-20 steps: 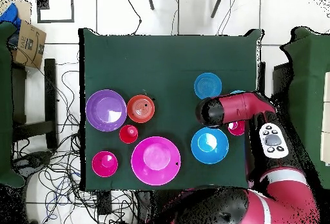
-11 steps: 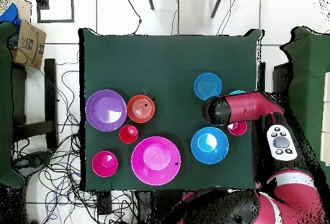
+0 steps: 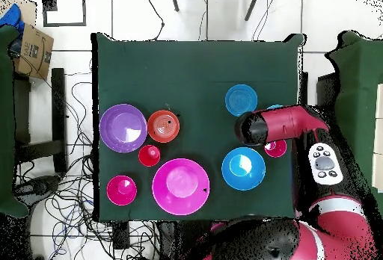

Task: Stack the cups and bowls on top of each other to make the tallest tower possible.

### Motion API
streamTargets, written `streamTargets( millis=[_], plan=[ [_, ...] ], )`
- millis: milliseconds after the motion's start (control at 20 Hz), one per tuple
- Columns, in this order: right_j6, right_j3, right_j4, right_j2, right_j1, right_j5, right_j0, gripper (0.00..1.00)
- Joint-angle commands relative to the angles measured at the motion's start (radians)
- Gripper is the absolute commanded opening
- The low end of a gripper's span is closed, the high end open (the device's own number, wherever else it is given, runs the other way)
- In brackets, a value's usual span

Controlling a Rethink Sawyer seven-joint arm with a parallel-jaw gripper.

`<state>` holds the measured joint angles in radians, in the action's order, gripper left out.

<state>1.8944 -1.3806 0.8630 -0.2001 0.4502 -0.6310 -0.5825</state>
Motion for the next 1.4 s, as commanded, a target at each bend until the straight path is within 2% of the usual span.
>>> streamTargets(
  millis=[50,600,1000,1050,1200,1400],
  plan=[
    [-0.161,0.044,0.121,-0.041,-0.078,0.084,0.045,1.0],
    [-0.079,0.076,0.161,-0.029,-0.141,0.143,0.055,1.0],
    [-0.023,0.103,0.132,-0.015,-0.169,0.166,0.047,1.0],
    [-0.005,0.108,0.126,-0.003,-0.172,0.154,0.053,0.0],
    [-0.047,0.103,0.115,-0.025,-0.17,0.146,0.036,0.0],
    [-0.056,0.1,0.104,-0.022,-0.167,0.129,0.036,0.0]
  ],
)
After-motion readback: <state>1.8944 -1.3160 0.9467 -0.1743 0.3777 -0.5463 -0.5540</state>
